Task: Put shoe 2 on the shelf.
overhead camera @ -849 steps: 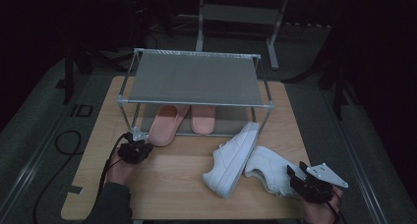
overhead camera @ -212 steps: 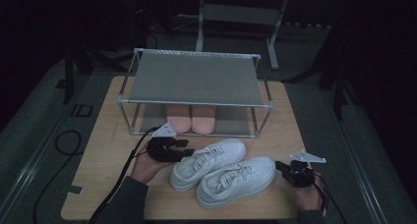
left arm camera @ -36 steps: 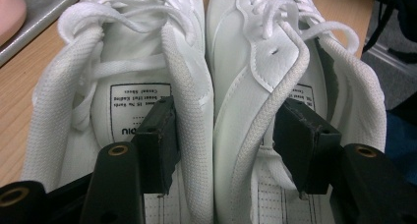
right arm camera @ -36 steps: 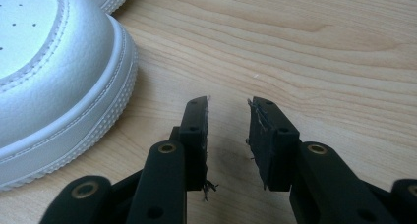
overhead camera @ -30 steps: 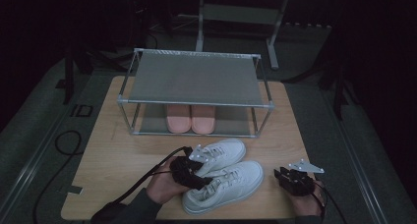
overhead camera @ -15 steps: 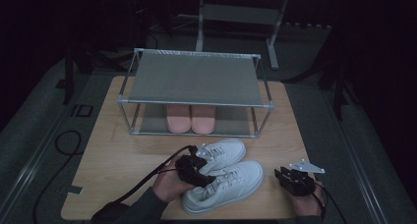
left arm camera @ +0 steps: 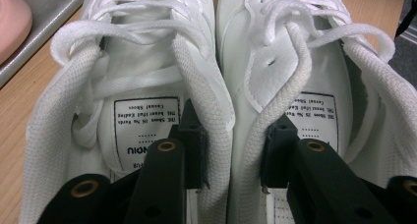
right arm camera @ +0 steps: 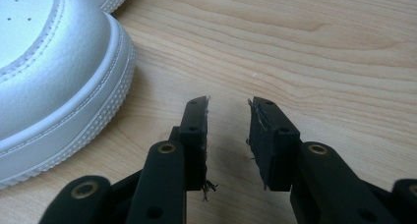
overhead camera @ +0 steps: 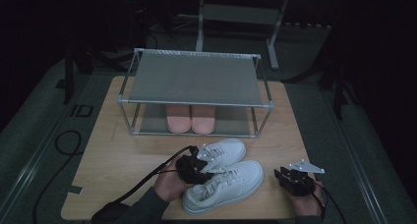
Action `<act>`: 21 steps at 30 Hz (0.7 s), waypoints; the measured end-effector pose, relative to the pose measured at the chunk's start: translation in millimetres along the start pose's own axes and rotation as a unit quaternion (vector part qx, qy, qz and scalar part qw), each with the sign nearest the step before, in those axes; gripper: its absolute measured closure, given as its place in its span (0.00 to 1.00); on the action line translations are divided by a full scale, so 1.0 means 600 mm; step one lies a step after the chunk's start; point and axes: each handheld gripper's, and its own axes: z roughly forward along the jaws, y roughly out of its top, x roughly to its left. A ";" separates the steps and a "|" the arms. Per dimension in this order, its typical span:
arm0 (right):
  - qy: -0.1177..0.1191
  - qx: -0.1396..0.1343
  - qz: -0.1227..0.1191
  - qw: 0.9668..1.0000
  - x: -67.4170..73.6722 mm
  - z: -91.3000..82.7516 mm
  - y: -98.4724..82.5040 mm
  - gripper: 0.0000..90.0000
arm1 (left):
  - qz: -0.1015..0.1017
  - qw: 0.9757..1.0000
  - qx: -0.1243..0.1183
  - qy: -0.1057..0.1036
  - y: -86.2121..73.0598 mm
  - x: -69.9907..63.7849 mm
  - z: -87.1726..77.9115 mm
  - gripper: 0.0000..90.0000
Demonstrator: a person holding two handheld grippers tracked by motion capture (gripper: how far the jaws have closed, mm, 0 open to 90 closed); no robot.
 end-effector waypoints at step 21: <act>0.013 0.001 0.014 1.000 0.006 -0.013 -0.016 0.65 | 0.022 1.000 -0.016 -0.010 -0.001 0.018 -0.002 0.82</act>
